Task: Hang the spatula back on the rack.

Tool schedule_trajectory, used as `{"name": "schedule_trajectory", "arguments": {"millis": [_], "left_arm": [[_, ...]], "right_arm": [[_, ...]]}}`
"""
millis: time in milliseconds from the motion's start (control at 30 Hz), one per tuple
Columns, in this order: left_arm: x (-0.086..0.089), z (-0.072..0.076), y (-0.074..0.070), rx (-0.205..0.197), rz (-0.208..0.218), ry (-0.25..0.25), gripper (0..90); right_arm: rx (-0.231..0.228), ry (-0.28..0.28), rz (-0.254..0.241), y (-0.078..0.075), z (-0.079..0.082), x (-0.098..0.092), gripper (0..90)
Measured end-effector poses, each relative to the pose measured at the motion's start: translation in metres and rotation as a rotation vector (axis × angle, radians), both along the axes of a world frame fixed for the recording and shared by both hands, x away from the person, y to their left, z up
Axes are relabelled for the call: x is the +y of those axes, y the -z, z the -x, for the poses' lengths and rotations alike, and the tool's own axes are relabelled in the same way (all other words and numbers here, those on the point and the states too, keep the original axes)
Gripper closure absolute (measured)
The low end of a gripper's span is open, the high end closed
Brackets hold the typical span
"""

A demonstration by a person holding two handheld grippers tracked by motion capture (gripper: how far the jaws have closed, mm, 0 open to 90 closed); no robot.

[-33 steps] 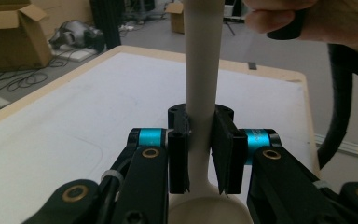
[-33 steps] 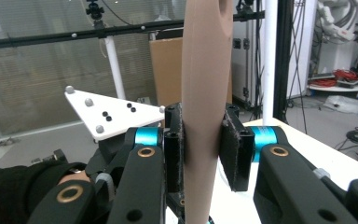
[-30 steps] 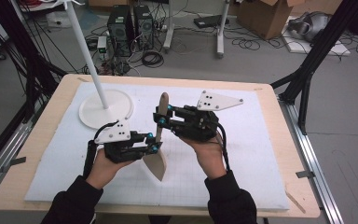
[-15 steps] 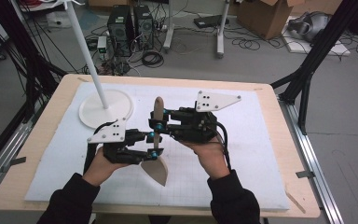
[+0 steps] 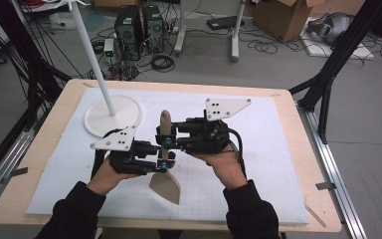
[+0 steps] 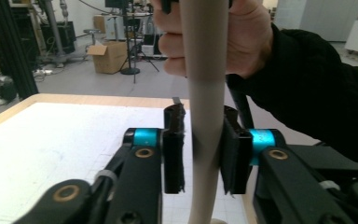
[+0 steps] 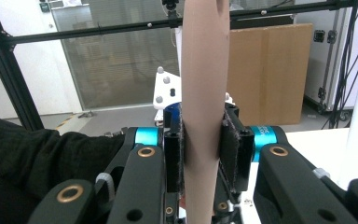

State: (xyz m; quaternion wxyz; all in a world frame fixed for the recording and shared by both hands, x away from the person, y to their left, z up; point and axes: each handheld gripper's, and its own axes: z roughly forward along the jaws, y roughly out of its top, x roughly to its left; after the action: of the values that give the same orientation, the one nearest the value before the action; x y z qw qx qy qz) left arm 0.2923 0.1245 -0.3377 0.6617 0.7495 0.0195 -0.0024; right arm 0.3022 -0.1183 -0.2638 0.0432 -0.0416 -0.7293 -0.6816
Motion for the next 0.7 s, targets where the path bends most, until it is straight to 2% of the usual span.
{"name": "schedule_trajectory", "arguments": {"millis": [100,133,167,200,233,267,300,333,367,467,567,600,633,667,700], "left_arm": [[0.000,0.001,-0.001,0.018,-0.012,-0.054,78.0],[0.001,0.001,-0.001,0.020,-0.020,-0.083,78.2],[0.002,0.000,-0.001,0.021,-0.028,-0.097,78.2],[0.003,0.000,-0.001,0.027,-0.033,-0.117,78.2],[0.005,-0.001,0.000,0.037,-0.030,-0.143,78.2],[0.008,-0.002,0.000,0.034,-0.035,-0.154,78.2],[0.010,-0.003,0.000,0.041,-0.032,-0.177,78.2],[0.014,-0.004,-0.001,0.046,-0.034,-0.198,78.2],[0.017,-0.005,-0.001,0.054,-0.031,-0.223,78.2],[0.031,-0.009,-0.003,0.069,-0.014,-0.296,78.2],[0.045,-0.014,-0.006,0.075,-0.008,-0.361,78.2],[0.049,-0.015,-0.008,0.080,-0.005,-0.385,78.2],[0.054,-0.017,-0.009,0.081,-0.004,-0.409,78.3],[0.058,-0.018,-0.011,0.083,-0.007,-0.431,78.3],[0.062,-0.019,-0.013,0.082,-0.003,-0.453,78.2]], "right_arm": [[-0.012,0.024,0.002,0.001,0.001,0.000,72.4],[-0.002,0.092,-0.008,0.001,0.001,-0.002,47.7],[-0.002,0.092,-0.008,0.001,0.001,-0.002,47.7],[0.004,0.137,-0.010,0.001,0.002,-0.003,36.4],[0.008,0.185,-0.008,0.002,0.003,-0.006,31.9],[-0.017,0.245,-0.009,0.005,0.004,-0.015,26.8],[-0.015,0.285,-0.006,0.007,0.005,-0.020,24.0],[-0.015,0.285,-0.006,0.007,0.005,-0.020,24.0],[-0.012,0.336,0.005,0.012,0.005,-0.033,22.4],[-0.005,0.412,0.027,0.019,0.006,-0.052,21.4],[-0.022,0.500,0.079,0.027,0.009,-0.070,21.4],[-0.022,0.500,0.079,0.027,0.009,-0.070,21.4],[-0.046,0.566,0.128,0.032,0.011,-0.080,21.3],[-0.046,0.566,0.128,0.032,0.011,-0.080,21.3],[-0.052,0.626,0.174,0.039,0.012,-0.088,20.5]]}}
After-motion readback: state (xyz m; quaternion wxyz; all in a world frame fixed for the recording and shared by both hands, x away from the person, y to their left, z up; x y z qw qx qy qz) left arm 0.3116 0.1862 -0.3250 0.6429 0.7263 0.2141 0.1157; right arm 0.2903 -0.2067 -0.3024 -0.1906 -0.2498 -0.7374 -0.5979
